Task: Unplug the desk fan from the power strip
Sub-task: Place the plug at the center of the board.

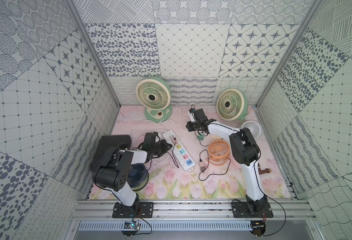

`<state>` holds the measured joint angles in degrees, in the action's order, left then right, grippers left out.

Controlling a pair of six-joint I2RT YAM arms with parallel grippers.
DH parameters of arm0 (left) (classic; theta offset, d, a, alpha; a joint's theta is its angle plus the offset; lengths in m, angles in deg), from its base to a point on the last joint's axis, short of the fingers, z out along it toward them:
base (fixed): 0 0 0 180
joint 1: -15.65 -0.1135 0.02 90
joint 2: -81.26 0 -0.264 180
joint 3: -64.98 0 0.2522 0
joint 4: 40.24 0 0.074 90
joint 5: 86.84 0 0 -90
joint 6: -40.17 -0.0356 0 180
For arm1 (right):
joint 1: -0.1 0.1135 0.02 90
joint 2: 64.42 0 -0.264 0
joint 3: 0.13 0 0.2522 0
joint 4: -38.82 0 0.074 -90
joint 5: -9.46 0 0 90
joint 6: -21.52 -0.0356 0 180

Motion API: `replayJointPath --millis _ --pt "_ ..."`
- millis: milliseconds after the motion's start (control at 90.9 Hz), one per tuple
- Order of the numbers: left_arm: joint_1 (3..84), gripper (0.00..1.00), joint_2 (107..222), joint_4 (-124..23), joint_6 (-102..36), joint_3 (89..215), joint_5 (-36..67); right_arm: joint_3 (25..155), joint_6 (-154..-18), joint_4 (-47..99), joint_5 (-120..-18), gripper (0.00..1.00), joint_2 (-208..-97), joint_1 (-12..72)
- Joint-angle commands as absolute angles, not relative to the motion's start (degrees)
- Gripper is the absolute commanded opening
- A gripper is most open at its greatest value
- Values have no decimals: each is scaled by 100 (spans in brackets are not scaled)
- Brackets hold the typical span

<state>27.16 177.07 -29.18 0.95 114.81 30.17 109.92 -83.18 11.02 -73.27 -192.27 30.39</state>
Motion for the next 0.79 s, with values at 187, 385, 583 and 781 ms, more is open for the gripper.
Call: replayJointPath --millis 187,385,583,781 --pt "2700 0 17673 -3246 -39 11541 2900 10377 -8271 1171 -7568 35 -18514 3151" --pt "2670 0 17670 -3244 -44 11623 2926 9803 -8030 1182 -8006 37 -17985 3452" --pt "2602 0 17671 -3178 -19 11657 2962 9303 -7831 1350 -8459 39 -17559 3853" --pt "2496 0 17671 -3178 -17 11703 3001 8718 -7546 1976 -8053 38 -17230 4148"
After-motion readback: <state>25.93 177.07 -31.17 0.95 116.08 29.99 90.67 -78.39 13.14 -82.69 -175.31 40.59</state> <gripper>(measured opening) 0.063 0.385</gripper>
